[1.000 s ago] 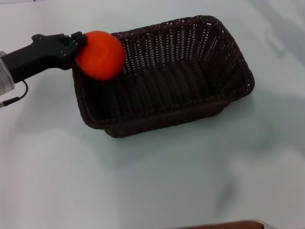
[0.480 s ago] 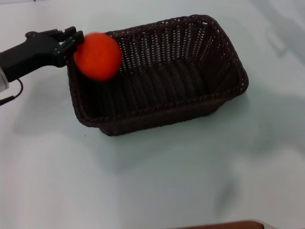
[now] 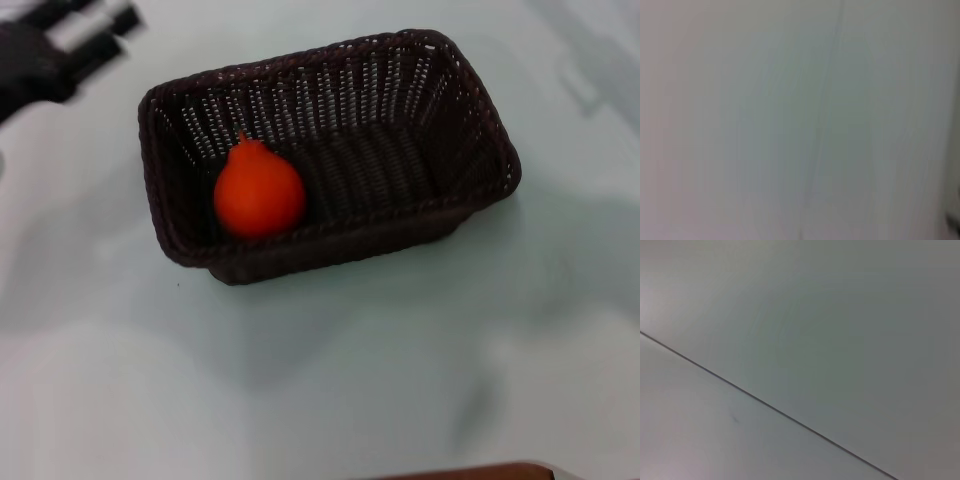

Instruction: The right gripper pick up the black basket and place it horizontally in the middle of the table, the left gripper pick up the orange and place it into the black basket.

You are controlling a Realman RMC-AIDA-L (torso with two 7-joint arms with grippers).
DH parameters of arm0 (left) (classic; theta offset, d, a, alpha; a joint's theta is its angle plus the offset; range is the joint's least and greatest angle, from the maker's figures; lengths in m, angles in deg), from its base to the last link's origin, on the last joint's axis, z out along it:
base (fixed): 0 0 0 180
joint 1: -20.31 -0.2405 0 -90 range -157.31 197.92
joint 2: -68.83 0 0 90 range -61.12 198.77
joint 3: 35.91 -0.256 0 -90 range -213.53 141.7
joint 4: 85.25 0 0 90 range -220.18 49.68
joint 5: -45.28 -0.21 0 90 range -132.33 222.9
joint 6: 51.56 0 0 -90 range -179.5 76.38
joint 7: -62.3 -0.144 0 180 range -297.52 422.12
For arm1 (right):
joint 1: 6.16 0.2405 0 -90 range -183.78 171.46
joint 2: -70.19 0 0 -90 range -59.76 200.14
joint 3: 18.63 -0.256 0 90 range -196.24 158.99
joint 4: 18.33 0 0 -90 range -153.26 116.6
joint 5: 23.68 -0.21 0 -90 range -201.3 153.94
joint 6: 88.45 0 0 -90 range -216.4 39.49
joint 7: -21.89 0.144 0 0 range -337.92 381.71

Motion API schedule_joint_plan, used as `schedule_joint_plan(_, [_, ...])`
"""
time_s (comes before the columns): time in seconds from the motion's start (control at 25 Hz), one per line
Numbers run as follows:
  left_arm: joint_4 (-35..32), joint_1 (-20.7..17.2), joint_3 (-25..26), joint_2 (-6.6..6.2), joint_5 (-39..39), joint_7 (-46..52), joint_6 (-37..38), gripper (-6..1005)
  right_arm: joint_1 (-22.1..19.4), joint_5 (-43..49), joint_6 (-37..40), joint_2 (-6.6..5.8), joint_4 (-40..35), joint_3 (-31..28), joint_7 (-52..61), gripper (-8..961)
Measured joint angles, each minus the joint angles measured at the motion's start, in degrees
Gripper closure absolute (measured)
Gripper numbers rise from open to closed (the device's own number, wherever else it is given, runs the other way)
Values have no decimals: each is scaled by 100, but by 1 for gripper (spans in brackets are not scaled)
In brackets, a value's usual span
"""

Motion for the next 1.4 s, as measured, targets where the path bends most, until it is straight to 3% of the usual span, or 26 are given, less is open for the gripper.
schedule_joint_plan(0.12, [-433,-164,639,0,810,-675,-635,362,8,0,-1,13,0,0,-108,253])
schedule_joint_plan(0.2, [-627,-230,828,0,1102,-902,-807,271,11,-28,-1,45,0,0,-329,252])
schedule_joint_plan(0.24, [-1105,-381,1185,1,1791,-1487,-1231,226,14,-50,-2,68,0,0,-552,253])
schedule_joint_plan(0.32, [-1418,-476,1377,6,2184,-1819,-1456,135,27,-95,16,138,-1,-1,-1169,253])
schedule_joint_plan(0.56, [-2202,-704,1702,13,3007,-2328,-1724,63,70,-1023,367,522,426,-132,-4274,253])
schedule_joint_plan(0.72, [-2301,-814,1711,22,3082,-2327,-1758,63,212,-1942,408,531,1343,-150,-6634,252])
schedule_joint_plan(0.84, [-2410,-853,1713,22,3090,-2332,-1799,63,315,-2136,471,548,1657,-152,-7709,253])
schedule_joint_plan(1.4, [-2500,-1015,1652,22,3057,-2362,-1753,63,445,-2153,711,542,1791,-589,-8186,252])
